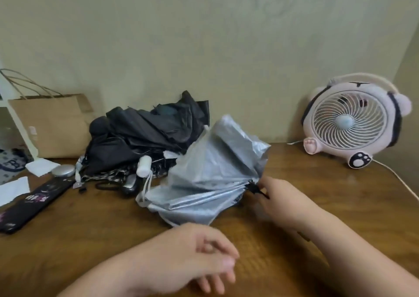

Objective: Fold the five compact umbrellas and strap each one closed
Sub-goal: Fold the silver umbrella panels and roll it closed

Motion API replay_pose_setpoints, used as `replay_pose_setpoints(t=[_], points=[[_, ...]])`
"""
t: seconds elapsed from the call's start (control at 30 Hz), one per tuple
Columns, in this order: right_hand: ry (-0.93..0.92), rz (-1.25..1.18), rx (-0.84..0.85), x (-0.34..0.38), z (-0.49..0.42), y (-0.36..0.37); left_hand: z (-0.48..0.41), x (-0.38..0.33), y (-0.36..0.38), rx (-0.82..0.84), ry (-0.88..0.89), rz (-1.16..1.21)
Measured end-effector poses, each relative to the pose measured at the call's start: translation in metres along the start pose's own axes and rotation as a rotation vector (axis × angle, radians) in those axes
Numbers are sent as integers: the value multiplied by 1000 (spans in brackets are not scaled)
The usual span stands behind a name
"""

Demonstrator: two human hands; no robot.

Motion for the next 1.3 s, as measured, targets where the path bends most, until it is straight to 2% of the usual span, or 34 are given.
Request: replay_pose_setpoints(t=[0.07, 0.13, 0.2, 0.23, 0.3, 0.37, 0.43, 0.57, 0.63, 0.67, 0.73, 0.8, 0.9, 0.93, 0.97, 1.0, 1.03, 1.1, 1.17, 1.23, 1.3], points=[[-5, 69, -28, -3, -2, -2, 23, -14, -20, -117, 82, -91], [-38, 83, -67, -1, -4, -4, 32, -21, -48, -386, 131, -144], [-69, 15, -85, 3, -6, -6, 29, -17, -75, -699, 74, -397], [-87, -8, -95, 6, -8, -9, 24, -14, -83, -780, 50, -542], [-146, 20, -163, 14, -10, -17, 10, -6, -94, -797, 38, -645], [-208, 40, -270, 22, -11, -30, 0, -6, -100, -773, 52, -502], [-233, -35, -315, 32, -10, -38, -8, -10, -104, -833, 123, -344], [-85, -648, -137, 42, -11, -48, -9, -20, -111, -1068, 340, -98], [-100, -744, -232, 43, -10, -66, -4, -25, -109, -1080, 395, -63], [-171, -702, -367, 41, -9, -78, -2, -24, -108, -1082, 382, -73], [-372, -449, -670, 38, -6, -101, -1, -11, -108, -1025, 299, -78], [-487, -148, -754, 34, -6, -103, -4, 7, -105, -787, 147, -159], [-466, 166, -638, 15, -15, -77, 6, 27, -94, -278, -50, -367], [-387, 234, -573, 5, -18, -65, 13, 32, -93, -198, -104, -405], [-276, 270, -489, -4, -21, -52, 21, 38, -97, -194, -144, -410], [-168, 261, -409, -13, -22, -40, 26, 45, -104, -264, -174, -390], [-103, 218, -347, -20, -23, -29, 30, 53, -115, -402, -191, -353], [-88, 93, -269, -27, -22, -11, 43, 66, -138, -823, -209, -182], [-121, 22, -150, -28, -22, 6, 53, 64, -148, -1197, -116, -37], [-102, 16, -25, -27, -20, 20, 51, 40, -140, -1318, 18, -96], [-77, 34, -22, -26, -18, 24, 40, 11, -116, -1221, 198, -271]])
Point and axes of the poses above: each hand's wrist, its own z-axis away from the middle knuckle, its own y-axis out of the palm, x = y × z, the point moved 4 cm from there along -z, towards the middle knuckle, and after that the axes turned 14 degrees about -z, right-handed, at the moved point
